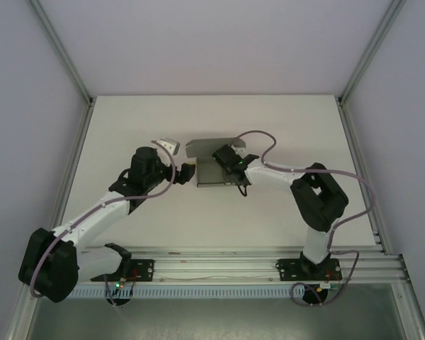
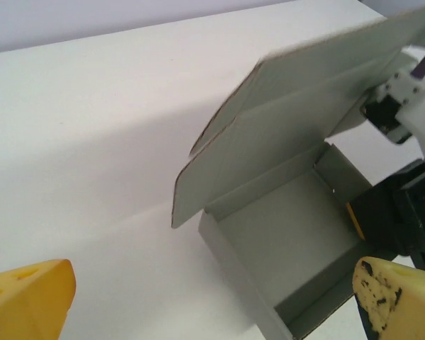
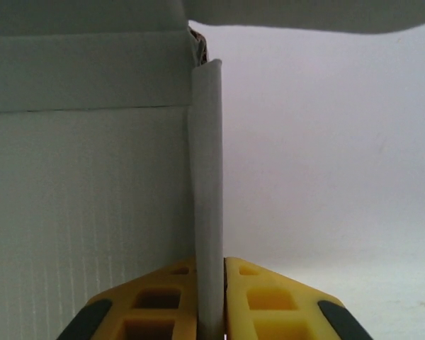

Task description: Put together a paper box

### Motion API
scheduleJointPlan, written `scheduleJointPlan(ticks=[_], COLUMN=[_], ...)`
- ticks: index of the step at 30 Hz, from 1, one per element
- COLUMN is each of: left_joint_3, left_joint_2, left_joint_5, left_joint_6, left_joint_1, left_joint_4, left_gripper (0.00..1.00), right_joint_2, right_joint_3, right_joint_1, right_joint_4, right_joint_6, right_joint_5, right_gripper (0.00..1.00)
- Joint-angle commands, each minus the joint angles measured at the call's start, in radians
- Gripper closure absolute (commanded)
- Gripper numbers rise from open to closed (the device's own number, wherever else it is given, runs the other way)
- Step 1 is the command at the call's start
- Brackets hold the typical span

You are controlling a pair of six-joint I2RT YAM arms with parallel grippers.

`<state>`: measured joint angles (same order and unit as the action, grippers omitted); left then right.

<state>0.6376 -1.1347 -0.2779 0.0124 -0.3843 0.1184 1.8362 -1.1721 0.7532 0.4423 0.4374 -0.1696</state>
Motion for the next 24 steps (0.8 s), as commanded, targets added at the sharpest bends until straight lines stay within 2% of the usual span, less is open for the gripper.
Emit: scheduleJointPlan(ticks=[1,7,13,16,19,21,24], left_joint_3=[-0.019,-0.023,0.011,0.041,0.086,0.129,0.204], left_joint_2=[0.032,0.036,0.023,-0.005,-0.053,-0.096,-0.166], left_joint_5=[0.069,0.080,0.082,0.088,0.078,0.063,0.034], left_joint_6=[0.040,0.037,0.025,-0.001,-0.044,-0.083,-0.143], left_joint_1=[-0.001,-0.001,-0.002,0.001,0.008,0.022,0.038], left_joint_4=[-0.017,-0.016,-0.021,-0.043,-0.087,-0.131,-0.202], left_gripper=[0.00,0.00,0.00,0.00,0.00,0.00,0.00], right_joint_2=[0.032,0.021,-0.116,-0.186,-0.262,-0.305,-0.331], right_joint_3=[-0.013,-0.046,-0.024,-0.017,0.014,0.035,0.020], right_joint_1=[0.043,0.069,0.069,0.068,0.055,0.025,-0.048], right_joint_4=[0.044,0.112,0.043,0.028,-0.016,-0.056,-0.065], right_joint_6=[0.025,0.023,-0.021,-0.074,-0.219,-0.389,-0.562], right_joint_5=[-0.101,-0.163,-0.159,-0.167,-0.167,-0.085,0.047], right_gripper=[0.78,0.54,0.25,0.17,0.10,0.08,0.05])
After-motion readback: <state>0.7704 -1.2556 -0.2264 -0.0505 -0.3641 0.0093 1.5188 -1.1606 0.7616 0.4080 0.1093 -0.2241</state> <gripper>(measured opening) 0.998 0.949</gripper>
